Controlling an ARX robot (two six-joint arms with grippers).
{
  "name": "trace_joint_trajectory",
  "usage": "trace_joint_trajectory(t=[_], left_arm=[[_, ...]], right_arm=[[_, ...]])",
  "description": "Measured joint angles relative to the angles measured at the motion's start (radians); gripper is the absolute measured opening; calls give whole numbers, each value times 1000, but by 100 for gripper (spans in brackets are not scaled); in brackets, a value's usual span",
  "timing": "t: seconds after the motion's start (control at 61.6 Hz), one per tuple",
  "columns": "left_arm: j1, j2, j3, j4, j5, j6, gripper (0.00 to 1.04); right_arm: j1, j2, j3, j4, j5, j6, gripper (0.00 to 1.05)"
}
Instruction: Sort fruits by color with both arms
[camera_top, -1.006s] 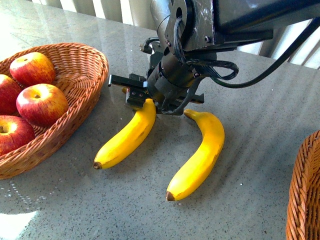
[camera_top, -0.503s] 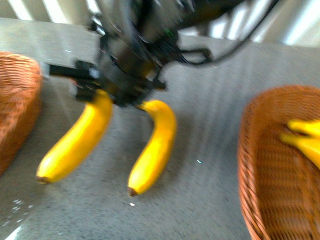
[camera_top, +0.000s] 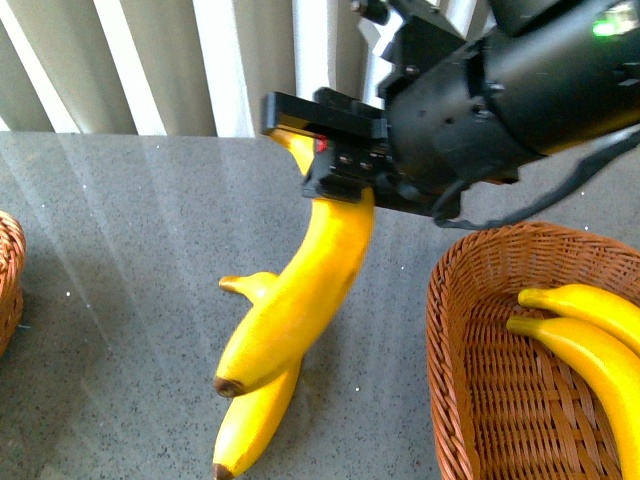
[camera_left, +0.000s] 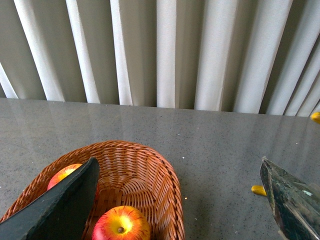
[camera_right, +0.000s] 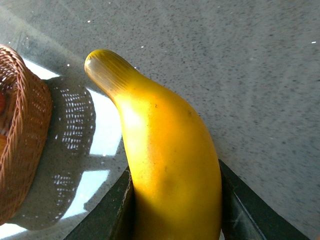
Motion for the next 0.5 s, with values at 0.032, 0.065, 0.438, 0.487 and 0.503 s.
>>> trace_joint_trajectory(t=[0.032,0.065,0.438,0.487,0.503], left_arm=[[0,0,0,0,0,0,96],[0,0,0,0,0,0,96],[0,0,0,0,0,0,96],[0,0,0,0,0,0,96],[0,0,0,0,0,0,96]], right_arm=[[-16,-27,-22,0,-6,-19,35],[-32,-53,-43,0,-14,-40,35],[-299,-160,-282,14,-92,-266,35],[-320,-162,-294,19,-103,-278,35],[-329,-163,-298,21,-108,-283,35]])
